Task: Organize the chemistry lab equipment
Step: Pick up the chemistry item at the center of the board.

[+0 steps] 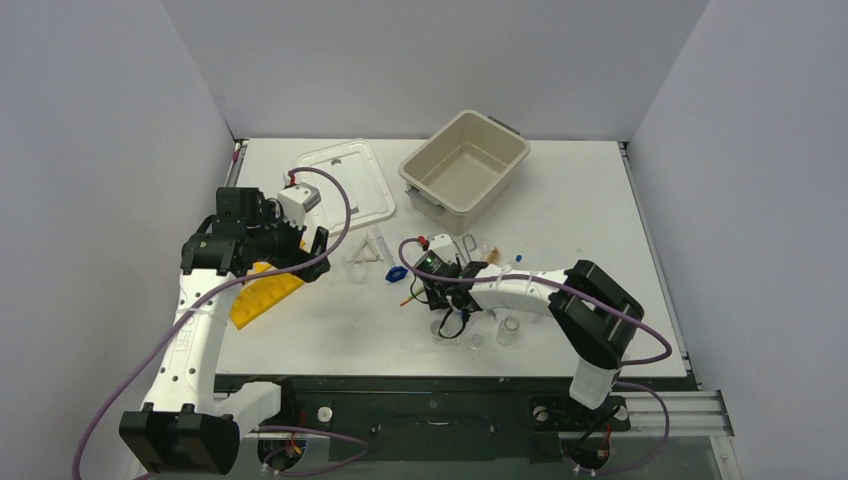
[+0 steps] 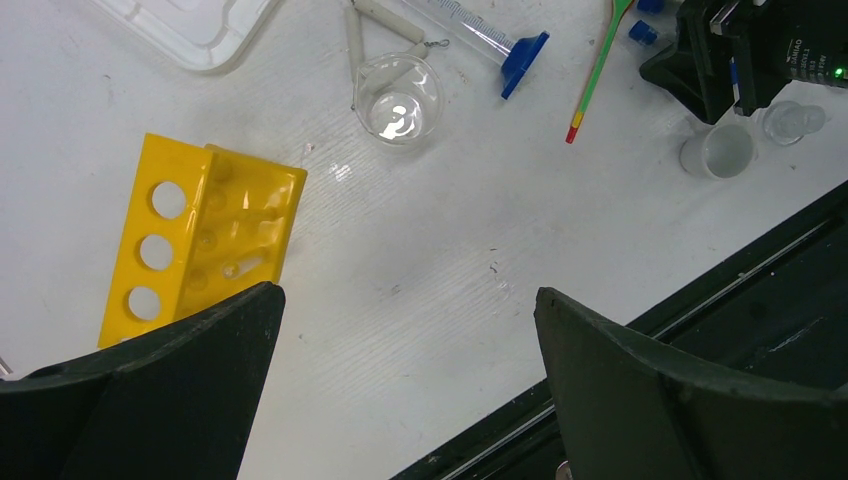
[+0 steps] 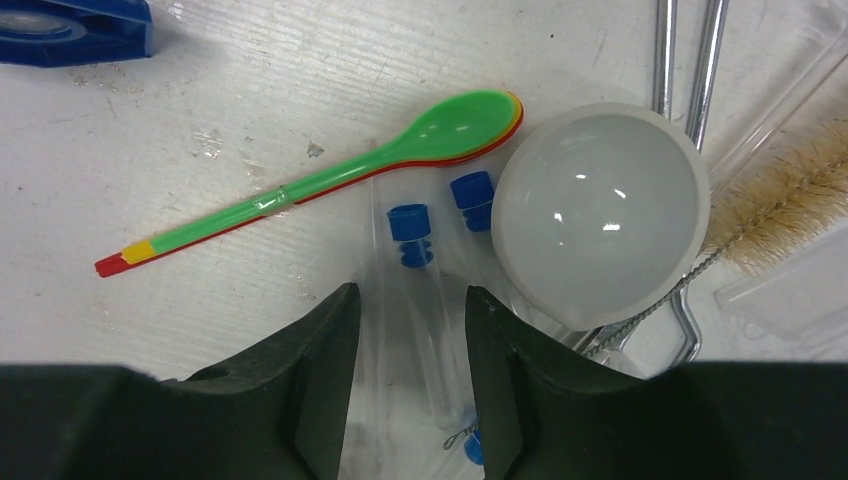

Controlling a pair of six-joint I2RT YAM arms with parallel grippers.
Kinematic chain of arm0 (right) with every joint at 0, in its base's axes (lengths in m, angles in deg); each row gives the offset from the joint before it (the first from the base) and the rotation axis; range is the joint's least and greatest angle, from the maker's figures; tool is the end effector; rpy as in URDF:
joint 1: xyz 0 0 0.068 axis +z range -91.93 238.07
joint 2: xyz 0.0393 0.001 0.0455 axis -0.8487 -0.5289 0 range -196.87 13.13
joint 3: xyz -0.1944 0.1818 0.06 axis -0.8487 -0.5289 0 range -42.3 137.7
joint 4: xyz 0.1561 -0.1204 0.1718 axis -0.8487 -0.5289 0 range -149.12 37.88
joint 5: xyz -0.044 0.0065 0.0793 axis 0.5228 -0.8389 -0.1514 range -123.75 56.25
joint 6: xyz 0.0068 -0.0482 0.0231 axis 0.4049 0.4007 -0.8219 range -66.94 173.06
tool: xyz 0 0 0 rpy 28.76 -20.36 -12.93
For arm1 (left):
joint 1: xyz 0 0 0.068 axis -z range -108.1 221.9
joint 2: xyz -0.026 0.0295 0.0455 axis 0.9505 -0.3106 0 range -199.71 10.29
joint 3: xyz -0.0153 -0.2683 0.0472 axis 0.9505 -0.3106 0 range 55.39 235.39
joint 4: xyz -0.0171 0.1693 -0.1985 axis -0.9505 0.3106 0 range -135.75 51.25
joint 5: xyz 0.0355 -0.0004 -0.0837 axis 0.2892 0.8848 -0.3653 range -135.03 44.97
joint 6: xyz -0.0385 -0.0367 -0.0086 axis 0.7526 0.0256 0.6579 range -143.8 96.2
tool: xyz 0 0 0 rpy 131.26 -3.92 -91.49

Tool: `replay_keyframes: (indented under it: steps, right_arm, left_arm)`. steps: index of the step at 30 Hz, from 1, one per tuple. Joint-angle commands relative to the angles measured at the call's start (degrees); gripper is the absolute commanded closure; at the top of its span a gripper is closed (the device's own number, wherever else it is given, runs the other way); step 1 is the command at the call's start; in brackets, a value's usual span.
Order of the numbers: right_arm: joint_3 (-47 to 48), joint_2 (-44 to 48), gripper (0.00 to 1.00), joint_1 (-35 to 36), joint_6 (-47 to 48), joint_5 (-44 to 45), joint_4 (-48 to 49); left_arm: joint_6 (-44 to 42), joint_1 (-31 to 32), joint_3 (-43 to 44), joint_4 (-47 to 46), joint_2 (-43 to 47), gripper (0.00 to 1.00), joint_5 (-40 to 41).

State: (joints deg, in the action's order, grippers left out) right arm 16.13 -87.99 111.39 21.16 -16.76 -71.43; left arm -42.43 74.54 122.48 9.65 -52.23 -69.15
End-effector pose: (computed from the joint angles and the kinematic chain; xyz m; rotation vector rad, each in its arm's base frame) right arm 0.2128 0.2683 0.1551 -0.3854 2.5549 0.1520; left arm 0.2040 -0.0239 0.3446 0.6180 2.3097 -0.3865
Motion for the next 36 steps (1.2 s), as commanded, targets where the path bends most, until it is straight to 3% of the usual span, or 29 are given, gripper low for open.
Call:
replay_keyframes:
  steps: [1, 8, 13, 20, 30, 36]
  right_arm:
    - [-0.7, -0.5, 0.62, 0.1, -0.7, -0.4, 2.3]
    - [1.8, -1.4, 0.86, 0.2, -0.9, -1.9, 1.9]
    - [10.2, -4.2, 1.0, 0.2, -0.3, -2.9, -0.4]
    - [18.4, -2.6, 1.0, 0.2, 0.3, -1.6, -3.7]
    - [21.6, 8.8, 1.0, 2.7, -3.9, 3.7, -3.4]
    - [22.1, 10.9, 1.0, 4.6, -5.2, 7.3, -2.8]
  left_arm:
    - [-0.7, -0.3, 0.1, -0.5, 0.7, 0.03, 0.3]
    - [-0.5, -0.3, 0.1, -0.5, 0.9, 0.03, 0.5]
    - [1.5, -0.1, -0.2, -1.0, 0.3, 0.03, -1.3]
    - [2.7, 0.0, -1.5, -1.5, 1.3, 0.03, -4.2]
    - [9.1, 2.1, -2.4, -7.8, 2.0, 0.03, -17.1]
    - [11.5, 6.0, -2.5, -11.1, 2.3, 0.04, -19.2]
